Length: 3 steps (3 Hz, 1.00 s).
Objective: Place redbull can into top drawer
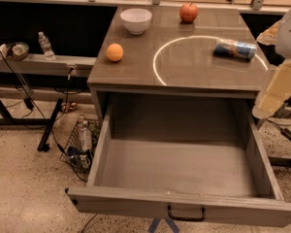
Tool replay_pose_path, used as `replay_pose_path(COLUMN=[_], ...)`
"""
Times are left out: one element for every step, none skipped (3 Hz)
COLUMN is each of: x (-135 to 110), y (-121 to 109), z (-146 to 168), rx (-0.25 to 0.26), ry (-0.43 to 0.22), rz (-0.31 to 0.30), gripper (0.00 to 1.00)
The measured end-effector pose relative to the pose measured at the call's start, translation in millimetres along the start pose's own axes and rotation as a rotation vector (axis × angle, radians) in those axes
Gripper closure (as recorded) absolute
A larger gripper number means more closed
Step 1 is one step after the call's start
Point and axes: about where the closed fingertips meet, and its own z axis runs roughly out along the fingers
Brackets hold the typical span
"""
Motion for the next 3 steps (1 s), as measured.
replay_pose_path(x=[17, 29, 29], y=[-67, -142, -217], z=[35, 74, 124], rx=[0.047, 0.105, 0.159], ry=[-0.080, -0.167, -0.275], rz=[0.035, 0.057, 0.125], gripper=[0.00, 0.00, 0.00])
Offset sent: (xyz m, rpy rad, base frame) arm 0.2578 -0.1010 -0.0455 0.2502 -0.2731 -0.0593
